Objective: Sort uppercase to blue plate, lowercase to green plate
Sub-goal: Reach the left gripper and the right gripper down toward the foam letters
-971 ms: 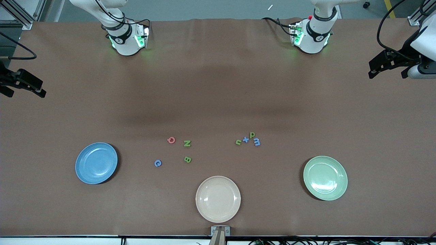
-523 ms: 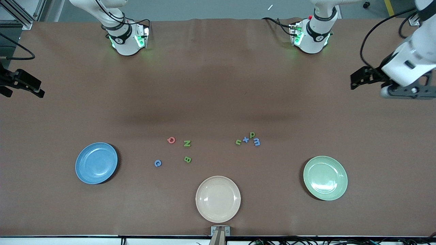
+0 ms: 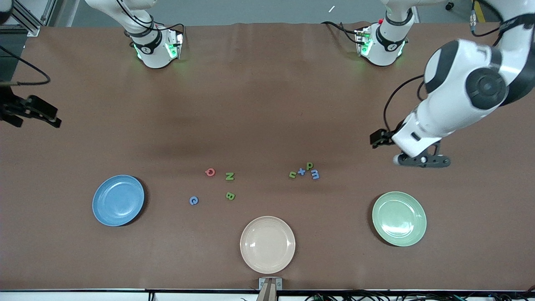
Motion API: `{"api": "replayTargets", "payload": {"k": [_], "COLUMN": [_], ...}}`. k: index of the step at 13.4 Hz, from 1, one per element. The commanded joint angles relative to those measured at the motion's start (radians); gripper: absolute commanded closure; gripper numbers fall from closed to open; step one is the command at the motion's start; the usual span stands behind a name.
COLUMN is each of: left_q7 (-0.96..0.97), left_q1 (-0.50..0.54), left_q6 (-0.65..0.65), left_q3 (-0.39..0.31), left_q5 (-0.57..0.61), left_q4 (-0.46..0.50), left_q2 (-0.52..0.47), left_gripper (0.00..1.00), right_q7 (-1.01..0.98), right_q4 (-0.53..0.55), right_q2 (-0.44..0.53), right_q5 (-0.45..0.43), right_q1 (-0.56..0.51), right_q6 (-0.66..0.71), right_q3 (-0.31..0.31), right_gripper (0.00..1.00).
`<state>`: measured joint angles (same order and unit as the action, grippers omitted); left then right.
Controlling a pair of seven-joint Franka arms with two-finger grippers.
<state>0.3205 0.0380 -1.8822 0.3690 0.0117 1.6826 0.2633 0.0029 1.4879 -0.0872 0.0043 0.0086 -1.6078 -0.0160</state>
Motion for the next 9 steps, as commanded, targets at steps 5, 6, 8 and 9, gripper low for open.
{"api": "replayTargets", "payload": {"k": [5,6,8,9], "left_q7": [0.362,0.400,0.471,0.514], "left_q1": [-0.130,-0.148,-0.176,-0.196], "left_q6": [-0.224,-0.254,-0.287,-0.287], "left_q3": [0.002,0.002,0.002,0.002], "left_q5": [0.085,0.093,0.166,0.206], "left_q4": [-0.014,-0.015,-0.020,-0.043], "left_q2": [0.246,0.279,0.332,0.358], "left_gripper": [0.16,0.18,0.24,0.27], "right_q7": [0.107,0.159,0.285,0.345], "right_q4": [0.000,0.002,0.020,0.050], "right_q2": [-0.248,-0.287,-0.365,-0.393], "right_q5": [0.003,0.000,-0.003,-0.038], "right_q1": [-0.019,-0.018,-0.010,-0.004], "right_q6": [-0.211,-0.251,-0.361,-0.435], "right_q3": [0.183,0.211,0.270,0.299], "right_gripper": [0.00,0.00,0.00,0.00]}}
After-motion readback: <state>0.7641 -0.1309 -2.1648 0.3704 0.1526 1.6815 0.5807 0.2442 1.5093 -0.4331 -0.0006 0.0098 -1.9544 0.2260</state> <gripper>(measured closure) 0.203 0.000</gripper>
